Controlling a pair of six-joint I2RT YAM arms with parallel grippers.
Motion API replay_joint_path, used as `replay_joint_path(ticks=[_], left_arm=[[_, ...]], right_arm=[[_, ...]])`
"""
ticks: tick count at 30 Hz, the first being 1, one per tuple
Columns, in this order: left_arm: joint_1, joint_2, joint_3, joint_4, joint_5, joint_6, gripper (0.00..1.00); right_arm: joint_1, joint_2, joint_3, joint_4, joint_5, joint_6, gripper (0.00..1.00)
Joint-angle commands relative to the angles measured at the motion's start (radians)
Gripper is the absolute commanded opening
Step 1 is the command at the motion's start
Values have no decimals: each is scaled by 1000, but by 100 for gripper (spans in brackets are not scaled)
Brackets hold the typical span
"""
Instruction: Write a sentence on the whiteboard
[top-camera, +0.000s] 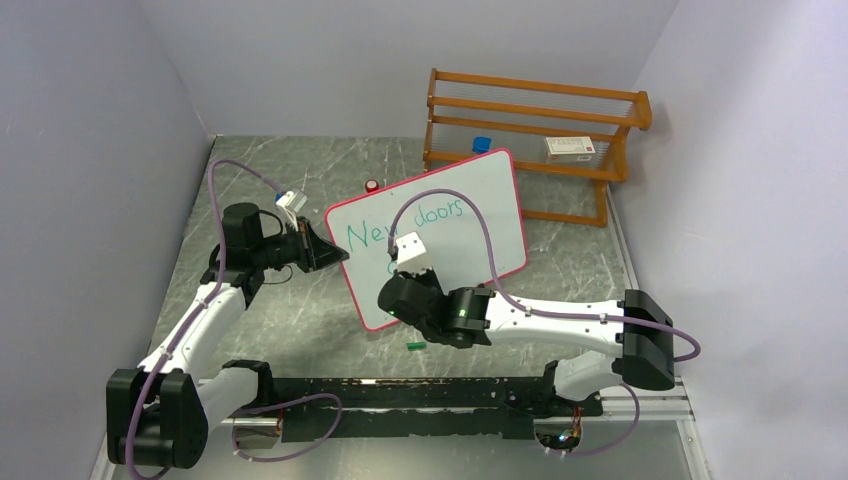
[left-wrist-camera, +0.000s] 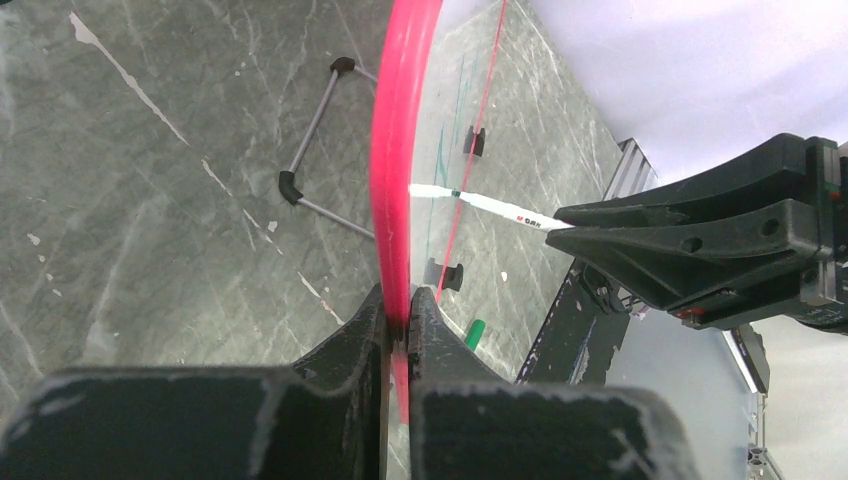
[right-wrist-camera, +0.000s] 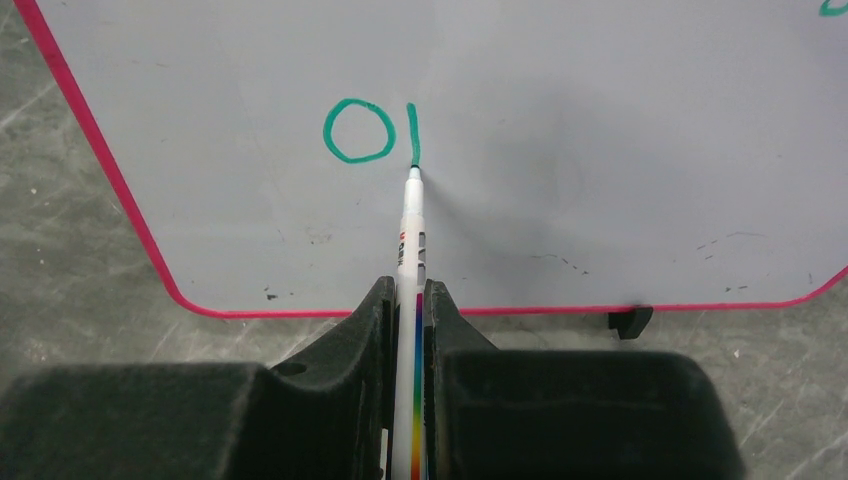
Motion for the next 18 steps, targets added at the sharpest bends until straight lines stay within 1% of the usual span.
replay_joint_path(ticks=[1,18], left_arm=[[1,-2,14,-29,-26,23,5],[1,-2,15,-32,-28,24,5]], right_arm=[[-11,34,-6,-33,-33,43,0],[7,40,-19,-58,-62,73,0]])
